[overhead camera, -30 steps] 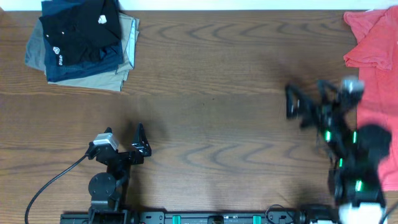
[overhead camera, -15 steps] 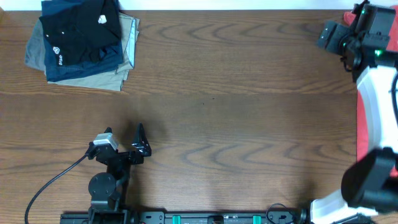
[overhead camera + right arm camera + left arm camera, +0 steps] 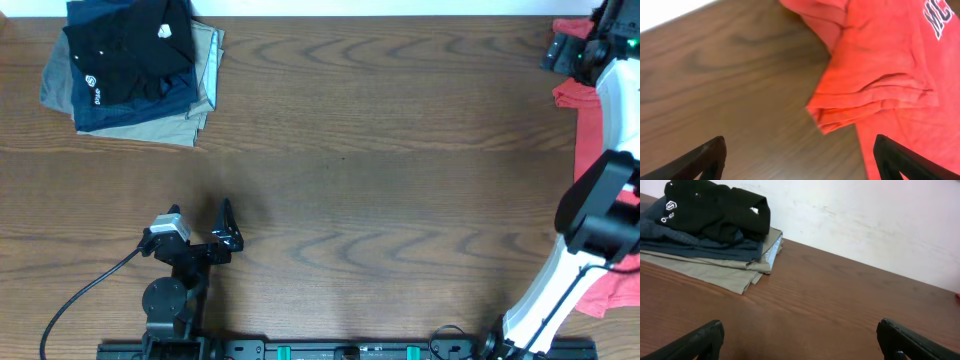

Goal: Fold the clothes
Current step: 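Reach the right gripper to the coral t-shirt at the right edge and grasp it, then drag the coral t-shirt with the right gripper toward the table center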

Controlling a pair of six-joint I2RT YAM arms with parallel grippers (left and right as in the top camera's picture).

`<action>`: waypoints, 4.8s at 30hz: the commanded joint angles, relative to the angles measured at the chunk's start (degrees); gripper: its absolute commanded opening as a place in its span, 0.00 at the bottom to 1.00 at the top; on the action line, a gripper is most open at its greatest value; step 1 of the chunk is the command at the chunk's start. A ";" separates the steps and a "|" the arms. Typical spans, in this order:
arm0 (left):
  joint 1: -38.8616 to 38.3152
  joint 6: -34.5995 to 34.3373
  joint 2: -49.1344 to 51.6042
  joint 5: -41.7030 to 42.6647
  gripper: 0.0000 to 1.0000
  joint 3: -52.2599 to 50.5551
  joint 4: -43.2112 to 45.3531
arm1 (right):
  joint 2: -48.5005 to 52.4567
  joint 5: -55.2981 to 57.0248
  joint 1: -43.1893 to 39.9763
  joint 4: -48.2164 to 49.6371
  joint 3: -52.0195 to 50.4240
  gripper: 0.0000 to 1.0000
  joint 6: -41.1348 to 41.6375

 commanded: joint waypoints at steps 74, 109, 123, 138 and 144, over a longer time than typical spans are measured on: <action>-0.07 0.96 -0.28 -0.92 0.98 -1.55 -1.05 | 14.62 0.39 -2.34 2.91 0.68 0.01 -2.23; -0.07 0.96 -0.28 -0.92 0.98 -1.55 -1.05 | 11.37 -30.36 54.58 -12.02 0.76 0.01 -3.21; -0.07 0.96 -0.28 -0.92 0.98 -1.55 -1.05 | 1.40 -31.10 61.16 -26.60 0.76 0.01 0.74; -0.07 0.96 -0.28 -0.92 0.98 -1.55 -1.05 | -0.44 -24.17 72.48 -32.15 0.13 0.01 5.33; -0.07 0.96 -0.28 -0.92 0.98 -1.55 -1.05 | -0.46 -14.16 71.56 -34.34 0.13 0.01 10.03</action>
